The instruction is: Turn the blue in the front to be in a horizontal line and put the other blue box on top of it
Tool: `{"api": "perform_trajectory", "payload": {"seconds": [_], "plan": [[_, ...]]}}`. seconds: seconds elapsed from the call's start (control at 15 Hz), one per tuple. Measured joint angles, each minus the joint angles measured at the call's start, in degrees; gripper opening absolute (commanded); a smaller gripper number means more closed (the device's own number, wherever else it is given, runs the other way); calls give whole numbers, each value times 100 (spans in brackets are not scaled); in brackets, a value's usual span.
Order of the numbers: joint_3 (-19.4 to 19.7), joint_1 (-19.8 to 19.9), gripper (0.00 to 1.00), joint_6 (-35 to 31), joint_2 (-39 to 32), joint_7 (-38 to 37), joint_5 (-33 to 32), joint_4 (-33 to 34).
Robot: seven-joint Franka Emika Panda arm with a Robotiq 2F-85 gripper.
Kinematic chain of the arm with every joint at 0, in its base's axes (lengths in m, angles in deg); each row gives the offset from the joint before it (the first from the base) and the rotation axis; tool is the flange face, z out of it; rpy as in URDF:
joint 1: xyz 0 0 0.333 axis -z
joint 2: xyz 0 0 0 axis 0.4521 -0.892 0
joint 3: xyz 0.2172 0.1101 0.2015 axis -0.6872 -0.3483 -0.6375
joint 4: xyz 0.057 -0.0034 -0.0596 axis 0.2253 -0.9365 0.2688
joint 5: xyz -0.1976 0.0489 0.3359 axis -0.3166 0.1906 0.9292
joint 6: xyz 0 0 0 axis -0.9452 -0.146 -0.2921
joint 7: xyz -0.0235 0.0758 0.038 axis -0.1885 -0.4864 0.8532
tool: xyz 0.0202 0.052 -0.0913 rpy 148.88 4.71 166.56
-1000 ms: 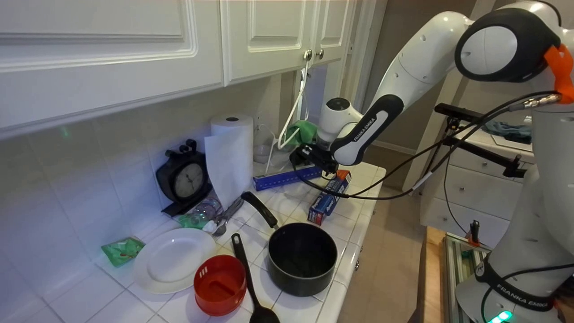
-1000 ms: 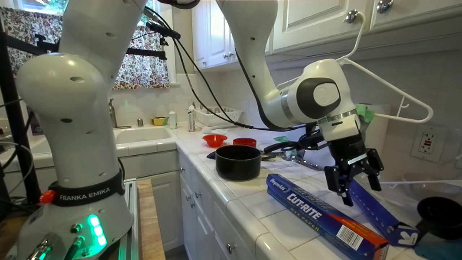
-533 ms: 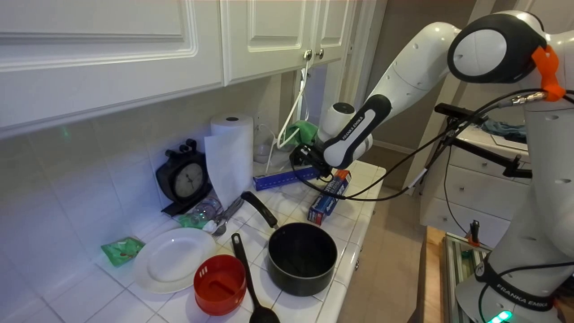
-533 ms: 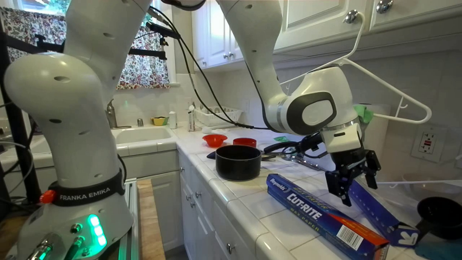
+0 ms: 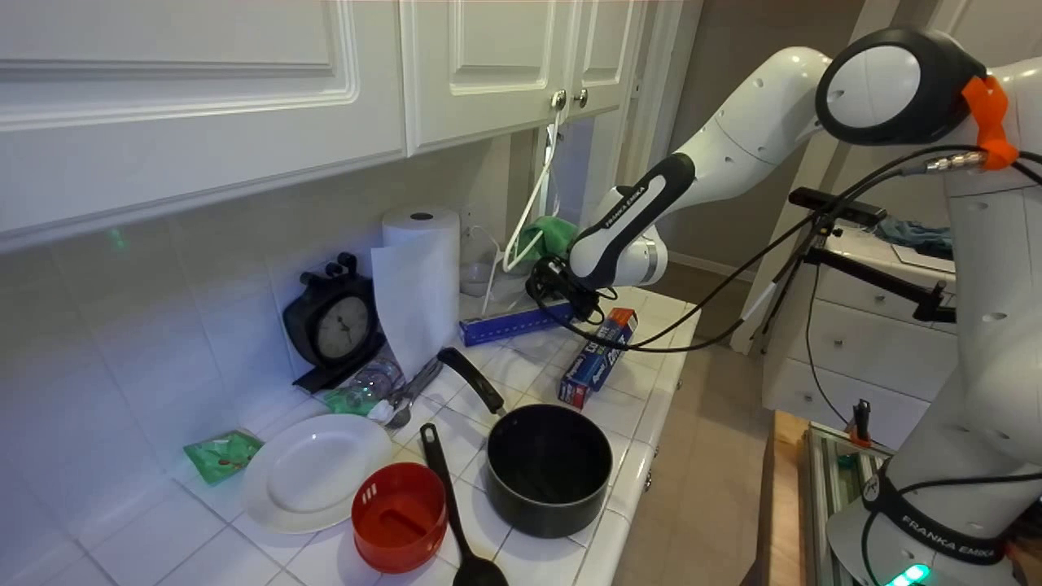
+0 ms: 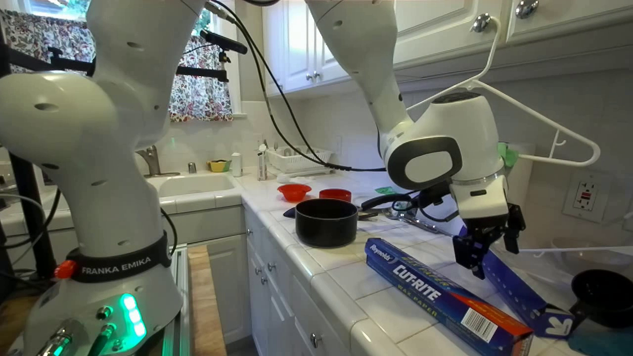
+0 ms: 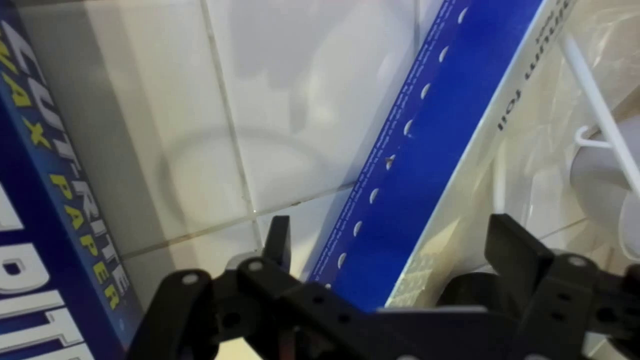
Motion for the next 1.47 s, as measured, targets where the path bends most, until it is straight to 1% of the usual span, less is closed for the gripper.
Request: {"api": "perform_trajectory", "payload": {"seconds": [0.33, 0.67, 0.93, 1.13, 1.27, 1.47], "plan": [[-624, 684, 100, 110, -228, 476, 388, 309], [-660, 746, 100, 474, -499, 1274, 1223, 718], [-579, 698, 100, 783, -676, 1658, 1598, 1009], [-431, 585, 100, 864, -813, 1833, 1689, 1192], [-234, 432, 100, 1137, -887, 1834, 1689, 1317], [167, 136, 100, 1804, -933, 1834, 1679, 1504]]}}
